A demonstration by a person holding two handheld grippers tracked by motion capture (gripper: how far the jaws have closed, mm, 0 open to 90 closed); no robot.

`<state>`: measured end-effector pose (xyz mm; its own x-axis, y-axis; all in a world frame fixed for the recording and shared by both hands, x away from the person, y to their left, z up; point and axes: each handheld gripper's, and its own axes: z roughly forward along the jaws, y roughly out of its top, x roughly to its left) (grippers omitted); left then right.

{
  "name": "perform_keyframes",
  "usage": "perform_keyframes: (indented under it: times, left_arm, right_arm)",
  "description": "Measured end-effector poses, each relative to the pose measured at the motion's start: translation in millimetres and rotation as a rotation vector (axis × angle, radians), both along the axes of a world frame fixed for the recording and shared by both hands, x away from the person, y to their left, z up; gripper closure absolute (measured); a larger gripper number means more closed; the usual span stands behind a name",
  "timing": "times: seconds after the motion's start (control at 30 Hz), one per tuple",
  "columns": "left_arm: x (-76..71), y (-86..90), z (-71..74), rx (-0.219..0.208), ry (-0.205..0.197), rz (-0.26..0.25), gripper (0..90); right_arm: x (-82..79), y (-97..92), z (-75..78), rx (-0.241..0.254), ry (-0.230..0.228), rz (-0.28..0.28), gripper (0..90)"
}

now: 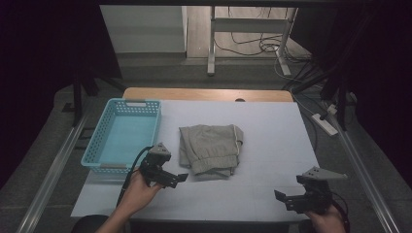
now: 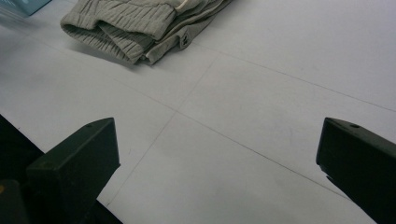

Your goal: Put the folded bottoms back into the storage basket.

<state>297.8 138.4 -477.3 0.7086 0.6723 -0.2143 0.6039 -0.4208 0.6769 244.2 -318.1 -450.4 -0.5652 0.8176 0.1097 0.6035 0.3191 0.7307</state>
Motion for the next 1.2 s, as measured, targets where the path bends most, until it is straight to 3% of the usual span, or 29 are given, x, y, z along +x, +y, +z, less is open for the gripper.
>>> perform_keyframes:
  times: [0.17, 0.7, 0.83, 1.1, 1.2]
  left_arm:
    - [12.9, -6.5, -2.0, -0.021, 0.013, -0.001, 0.3]
    - [58.7, -38.3, -20.2, 0.093, 0.011, 0.048, 0.2]
    - [70.0, -39.9, -29.1, 0.122, 0.032, 0.069, 0.1]
    - [81.3, -42.5, -50.3, 0.114, 0.150, 0.044, 0.0]
    - [80.5, -43.4, -51.8, 0.129, 0.144, 0.029, 0.0]
  right_arm:
    - [0.1, 0.2, -0.1, -0.002, 0.001, 0.004, 0.0]
    - [0.4, 0.8, -0.5, -0.007, 0.004, 0.016, 0.0]
    - [0.9, 1.0, -0.7, -0.011, 0.007, 0.022, 0.0]
    - [1.0, 1.6, -1.0, -0.010, 0.012, 0.023, 0.0]
    - [1.3, 2.0, -1.1, -0.017, 0.011, 0.029, 0.0]
